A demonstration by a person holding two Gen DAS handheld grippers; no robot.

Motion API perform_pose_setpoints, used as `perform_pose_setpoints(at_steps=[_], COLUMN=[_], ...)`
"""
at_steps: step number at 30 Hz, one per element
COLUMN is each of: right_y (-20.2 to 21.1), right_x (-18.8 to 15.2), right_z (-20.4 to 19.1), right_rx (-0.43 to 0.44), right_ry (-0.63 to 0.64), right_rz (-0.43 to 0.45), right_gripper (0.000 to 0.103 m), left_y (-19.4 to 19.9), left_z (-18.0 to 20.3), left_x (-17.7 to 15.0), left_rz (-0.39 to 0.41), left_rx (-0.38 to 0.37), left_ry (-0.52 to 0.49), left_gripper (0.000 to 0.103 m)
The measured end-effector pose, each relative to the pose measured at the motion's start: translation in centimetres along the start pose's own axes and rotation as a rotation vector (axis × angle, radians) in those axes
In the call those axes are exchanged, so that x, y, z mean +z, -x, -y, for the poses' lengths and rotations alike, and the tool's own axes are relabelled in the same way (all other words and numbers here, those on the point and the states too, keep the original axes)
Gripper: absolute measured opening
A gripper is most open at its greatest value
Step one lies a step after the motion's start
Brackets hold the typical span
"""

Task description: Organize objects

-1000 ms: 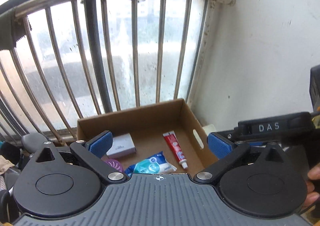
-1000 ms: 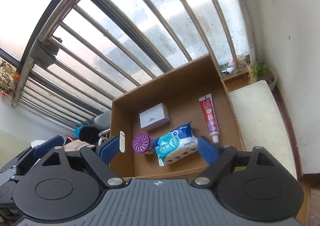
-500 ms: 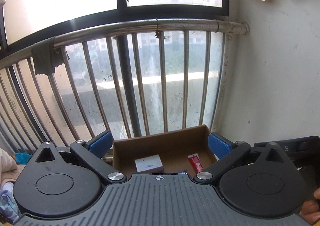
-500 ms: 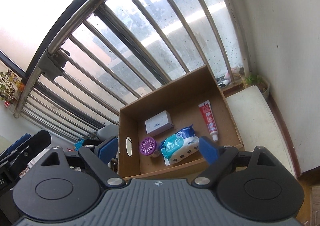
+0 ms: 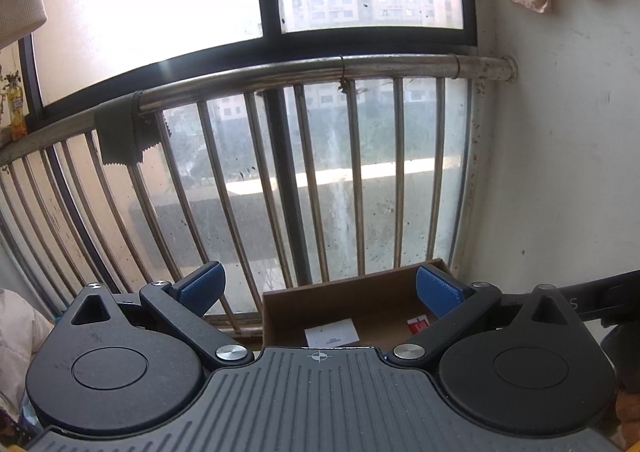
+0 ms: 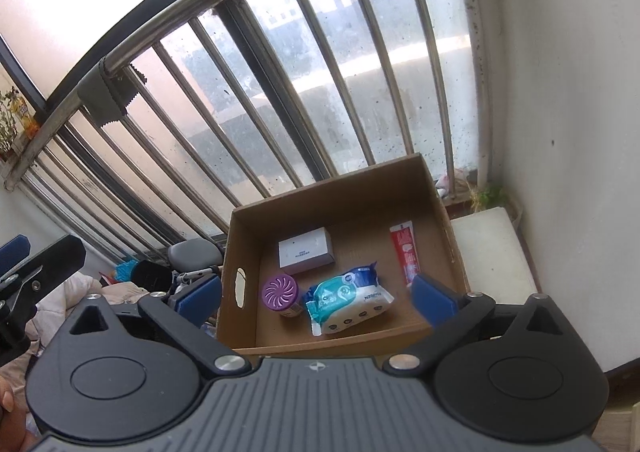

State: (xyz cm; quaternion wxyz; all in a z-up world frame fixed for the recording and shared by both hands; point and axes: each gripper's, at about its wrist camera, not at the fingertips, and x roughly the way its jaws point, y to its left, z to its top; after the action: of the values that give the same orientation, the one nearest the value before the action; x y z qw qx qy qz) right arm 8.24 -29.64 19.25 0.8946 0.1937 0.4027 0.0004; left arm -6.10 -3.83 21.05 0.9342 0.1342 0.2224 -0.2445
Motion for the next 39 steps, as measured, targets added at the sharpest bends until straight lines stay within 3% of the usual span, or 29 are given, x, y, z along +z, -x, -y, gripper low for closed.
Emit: perform_pose_setpoints(at_steps=[14, 20, 24, 30, 39], right_y=[-0.5, -2.9, -5.9, -9.8, -13.3], right_x=[-0.1, -2.2, -4.6, -9.3, -11.3], right_z=[-3.7, -3.4, -1.8, 2.3, 6.0], right_rx=[-0.238, -0.321, -0.314, -0.312, -0.181], right_ry=[0.2, 0.267, 0.252, 0.172, 0.109], right_rz=[0.11, 0.138, 0.076, -0.02, -0.1], right_gripper=[0.103, 0.103, 0.103, 0.103, 0.103], left_y=[-1.3, -5.0, -8.7, -13.5, -16.4], left_z=[-3.3, -3.5, -2.9, -0.9, 2.1], left_x=[-2.2, -6.1, -10.0, -14.7, -16.7], left_rz=[-0.153, -0.262, -0.373, -0.519, -0.538], left_rx=[0.011, 0.016, 0.027, -0.02, -0.047], left_ry=[0.111, 0.152, 0.171, 0.176, 0.153], left_gripper=[0.102, 0.102, 0.102, 0.102, 0.102])
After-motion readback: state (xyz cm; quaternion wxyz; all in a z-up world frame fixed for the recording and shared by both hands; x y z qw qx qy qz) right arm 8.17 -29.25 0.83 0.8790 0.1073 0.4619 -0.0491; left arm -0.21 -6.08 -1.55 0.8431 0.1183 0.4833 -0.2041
